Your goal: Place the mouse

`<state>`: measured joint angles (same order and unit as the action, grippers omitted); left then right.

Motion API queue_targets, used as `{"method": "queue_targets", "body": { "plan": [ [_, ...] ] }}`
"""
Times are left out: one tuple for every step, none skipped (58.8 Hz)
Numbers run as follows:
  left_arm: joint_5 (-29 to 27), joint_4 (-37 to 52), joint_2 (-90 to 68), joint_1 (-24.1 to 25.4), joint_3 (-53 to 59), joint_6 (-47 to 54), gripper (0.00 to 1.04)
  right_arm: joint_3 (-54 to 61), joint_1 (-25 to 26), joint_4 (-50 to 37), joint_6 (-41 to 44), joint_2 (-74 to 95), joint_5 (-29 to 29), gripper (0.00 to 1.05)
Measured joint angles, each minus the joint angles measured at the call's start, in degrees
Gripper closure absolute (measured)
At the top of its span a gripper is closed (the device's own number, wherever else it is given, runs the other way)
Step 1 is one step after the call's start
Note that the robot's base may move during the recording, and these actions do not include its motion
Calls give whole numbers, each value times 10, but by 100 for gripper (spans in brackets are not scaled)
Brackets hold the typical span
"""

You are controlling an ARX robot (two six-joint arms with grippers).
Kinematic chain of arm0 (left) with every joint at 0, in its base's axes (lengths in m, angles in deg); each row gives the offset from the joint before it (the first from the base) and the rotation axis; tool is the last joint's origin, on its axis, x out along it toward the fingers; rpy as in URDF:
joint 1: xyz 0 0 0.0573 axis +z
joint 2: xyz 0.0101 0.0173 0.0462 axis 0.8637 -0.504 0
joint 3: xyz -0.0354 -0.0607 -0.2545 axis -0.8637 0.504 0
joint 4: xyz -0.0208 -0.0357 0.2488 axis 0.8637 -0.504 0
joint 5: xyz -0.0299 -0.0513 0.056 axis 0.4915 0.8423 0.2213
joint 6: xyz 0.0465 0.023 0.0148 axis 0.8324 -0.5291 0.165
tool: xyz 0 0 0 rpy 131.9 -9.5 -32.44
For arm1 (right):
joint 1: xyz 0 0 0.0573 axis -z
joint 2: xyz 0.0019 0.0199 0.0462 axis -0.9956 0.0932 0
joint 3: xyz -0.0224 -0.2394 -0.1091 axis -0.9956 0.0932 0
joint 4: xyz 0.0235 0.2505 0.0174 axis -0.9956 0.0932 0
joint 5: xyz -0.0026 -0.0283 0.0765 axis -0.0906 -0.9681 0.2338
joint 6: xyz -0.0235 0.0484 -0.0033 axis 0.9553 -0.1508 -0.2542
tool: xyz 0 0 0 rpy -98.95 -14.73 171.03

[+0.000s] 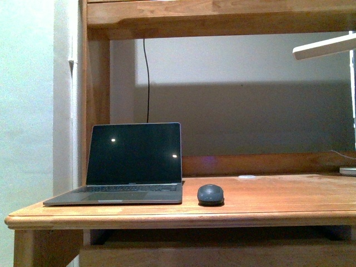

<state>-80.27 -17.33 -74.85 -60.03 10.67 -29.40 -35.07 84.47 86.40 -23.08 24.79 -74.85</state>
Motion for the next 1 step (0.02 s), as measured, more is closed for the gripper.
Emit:
{"method": "queue_targets", "body": {
  "plan": [
    [0,0,0,0,0,0,8,0,0,0,0,0,0,8]
  ]
}}
